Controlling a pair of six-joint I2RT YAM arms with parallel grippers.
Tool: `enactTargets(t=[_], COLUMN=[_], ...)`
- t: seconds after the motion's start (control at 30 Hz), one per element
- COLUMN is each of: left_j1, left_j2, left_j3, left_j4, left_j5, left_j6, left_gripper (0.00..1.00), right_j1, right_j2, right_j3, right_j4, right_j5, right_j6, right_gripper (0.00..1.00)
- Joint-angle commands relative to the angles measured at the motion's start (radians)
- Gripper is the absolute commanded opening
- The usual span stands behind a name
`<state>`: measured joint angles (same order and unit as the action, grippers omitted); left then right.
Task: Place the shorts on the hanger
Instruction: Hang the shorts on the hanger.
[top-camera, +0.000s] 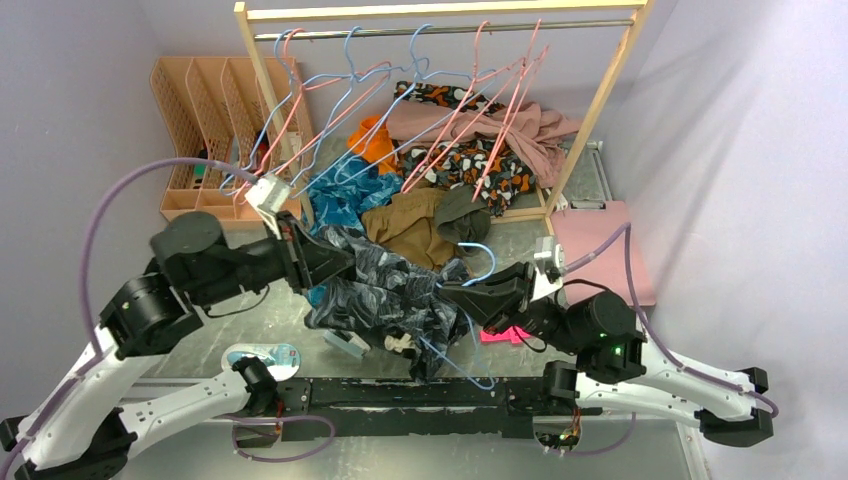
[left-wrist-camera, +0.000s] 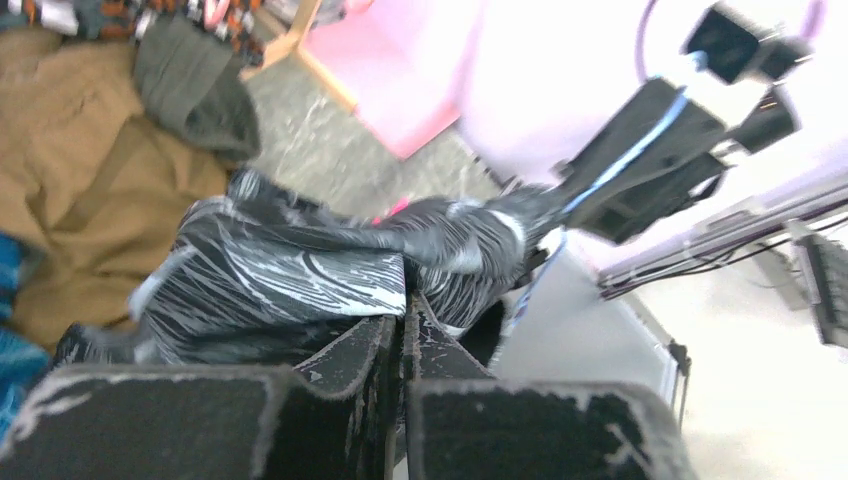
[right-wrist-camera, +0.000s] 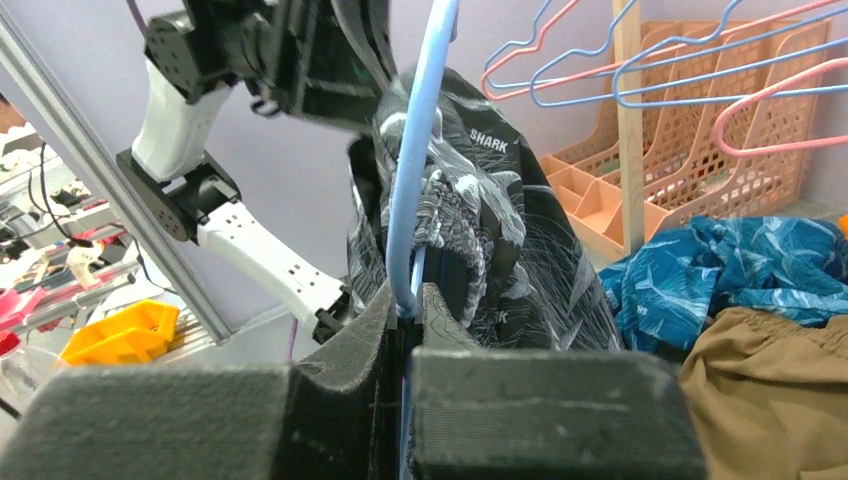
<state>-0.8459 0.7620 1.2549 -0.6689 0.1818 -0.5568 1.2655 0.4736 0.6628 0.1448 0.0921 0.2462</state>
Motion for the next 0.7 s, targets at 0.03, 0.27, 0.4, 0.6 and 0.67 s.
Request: enactTargets(t=[0.03,0.27,0.4,0.6,0.67], left_j1=[0.003,0.004,0.004,0.003,0.004], left_j2=[0.026,0.088,0.06,-0.024,-0.03], left_j3=[0.128,0.119,0.137,0.165,0.2], left_j4=[0.114,0.105,0.005,-0.09,-0.123], left_j5=[0.111,0.19,0.106,0.022,0.01], left_j6=[-0.01,-0.021,-0.002,0.028,0.049], left_gripper=[0.07,0.07,0.55,0.99,0.99], right_j1=[0.003,0.003,0.003,0.004,0.004], right_j2=[0.035,0.083,0.061,-0.016,-0.031], right_j3=[0.038,0.056,0.062,0.028,0.02], right_j4=[0.055,0.108,0.066,0.059,0.067], right_j5=[-0.033,-0.066,-0.053,-0.025,-0.026], right_j6=[-0.003,-0.018,-0.028,-0.014,-0.011], right_gripper=[0.0,0.0,0.0,0.0,0.0])
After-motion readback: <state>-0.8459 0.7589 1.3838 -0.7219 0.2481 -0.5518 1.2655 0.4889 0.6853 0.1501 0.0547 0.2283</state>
